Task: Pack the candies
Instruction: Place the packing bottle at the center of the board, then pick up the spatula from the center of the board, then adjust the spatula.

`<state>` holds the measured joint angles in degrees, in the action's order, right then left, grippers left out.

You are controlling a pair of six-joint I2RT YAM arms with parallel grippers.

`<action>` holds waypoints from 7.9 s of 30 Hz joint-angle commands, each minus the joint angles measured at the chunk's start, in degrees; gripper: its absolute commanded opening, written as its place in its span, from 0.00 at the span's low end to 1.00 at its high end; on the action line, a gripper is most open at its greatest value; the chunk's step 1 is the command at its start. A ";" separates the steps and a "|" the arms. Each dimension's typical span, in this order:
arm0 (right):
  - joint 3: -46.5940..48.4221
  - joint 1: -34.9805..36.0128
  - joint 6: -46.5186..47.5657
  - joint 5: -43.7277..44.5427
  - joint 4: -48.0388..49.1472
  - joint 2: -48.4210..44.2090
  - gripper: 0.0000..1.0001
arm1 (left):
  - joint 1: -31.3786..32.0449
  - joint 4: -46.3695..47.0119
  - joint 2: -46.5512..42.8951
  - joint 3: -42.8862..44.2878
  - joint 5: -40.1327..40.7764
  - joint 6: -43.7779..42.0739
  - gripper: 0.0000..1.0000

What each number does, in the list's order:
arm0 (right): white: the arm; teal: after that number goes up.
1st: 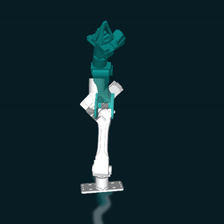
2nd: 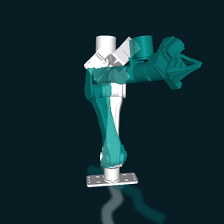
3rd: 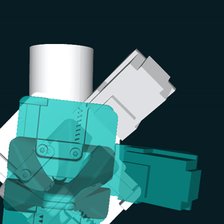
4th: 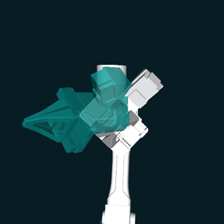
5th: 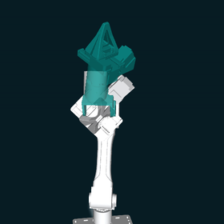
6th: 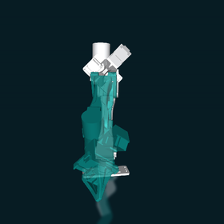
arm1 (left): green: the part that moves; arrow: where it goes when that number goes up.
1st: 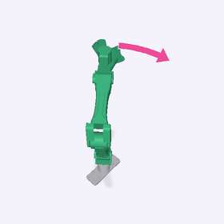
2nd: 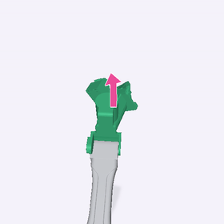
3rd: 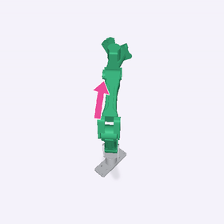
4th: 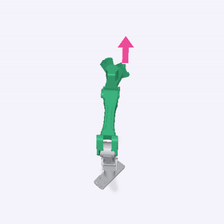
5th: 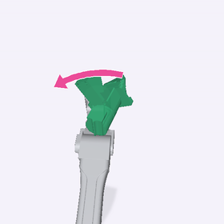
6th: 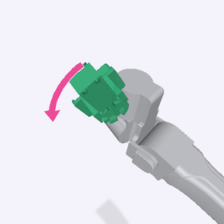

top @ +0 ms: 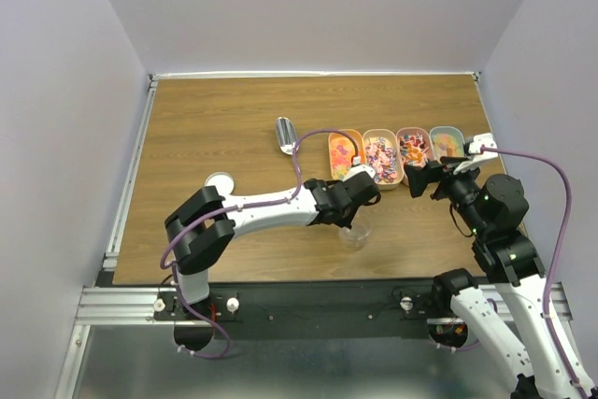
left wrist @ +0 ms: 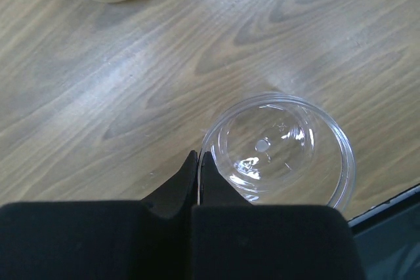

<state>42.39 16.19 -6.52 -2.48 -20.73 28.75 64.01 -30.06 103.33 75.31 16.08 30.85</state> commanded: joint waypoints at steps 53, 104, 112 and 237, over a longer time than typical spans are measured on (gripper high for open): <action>1.29 1.48 -3.76 -5.25 -1.68 -3.80 1.00 | -20.04 0.70 -19.66 -1.38 8.98 1.09 0.54; 1.20 1.48 -2.62 -8.68 -3.09 8.16 1.00 | -38.43 8.53 16.91 16.89 -1.49 -8.53 0.06; 2.34 1.48 -1.82 -22.90 -2.74 15.00 1.00 | -38.34 8.27 11.29 15.05 -1.49 -5.55 0.00; 42.94 22.05 -0.86 9.79 -42.62 66.07 0.01 | -26.92 22.86 -37.59 -20.46 1.77 -3.42 0.84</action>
<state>80.47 39.99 -7.38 11.55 -53.12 91.53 37.82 -10.59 65.69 56.53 22.44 32.88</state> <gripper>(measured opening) 0.151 0.834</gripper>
